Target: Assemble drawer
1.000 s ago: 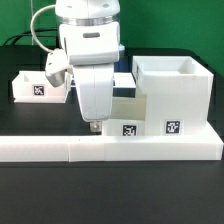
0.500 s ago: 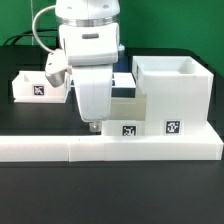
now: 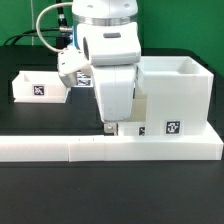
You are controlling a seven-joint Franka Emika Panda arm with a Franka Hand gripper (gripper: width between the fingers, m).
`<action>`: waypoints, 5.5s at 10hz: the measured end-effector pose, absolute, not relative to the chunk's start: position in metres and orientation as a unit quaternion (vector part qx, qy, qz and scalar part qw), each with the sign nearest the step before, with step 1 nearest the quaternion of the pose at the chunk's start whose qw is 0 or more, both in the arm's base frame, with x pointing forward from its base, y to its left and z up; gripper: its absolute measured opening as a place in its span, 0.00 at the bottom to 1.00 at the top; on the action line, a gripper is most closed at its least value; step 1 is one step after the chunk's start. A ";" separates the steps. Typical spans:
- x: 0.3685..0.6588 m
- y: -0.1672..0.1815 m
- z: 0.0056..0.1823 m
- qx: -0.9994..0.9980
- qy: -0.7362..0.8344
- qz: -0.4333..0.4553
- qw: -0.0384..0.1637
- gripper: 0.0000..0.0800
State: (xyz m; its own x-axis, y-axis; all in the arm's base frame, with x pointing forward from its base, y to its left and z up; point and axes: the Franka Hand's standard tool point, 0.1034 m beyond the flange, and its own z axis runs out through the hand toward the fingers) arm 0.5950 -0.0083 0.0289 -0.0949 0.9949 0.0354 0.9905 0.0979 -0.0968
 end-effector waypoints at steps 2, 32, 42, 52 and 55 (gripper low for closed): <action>0.595 -0.007 0.028 -0.668 -0.742 0.023 0.046 0.81; 0.564 0.006 0.021 -0.686 -0.726 0.027 0.047 0.81; 0.564 -0.047 0.027 -0.643 -0.763 0.032 0.051 0.81; 0.488 -0.086 0.053 -0.693 -0.720 -0.030 -0.014 0.81; 0.487 -0.085 0.052 -0.721 -0.693 -0.030 -0.012 0.81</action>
Offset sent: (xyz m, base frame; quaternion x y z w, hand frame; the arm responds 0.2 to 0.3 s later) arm 0.0117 0.0370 -0.0042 -0.0108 0.0159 -0.0433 0.9989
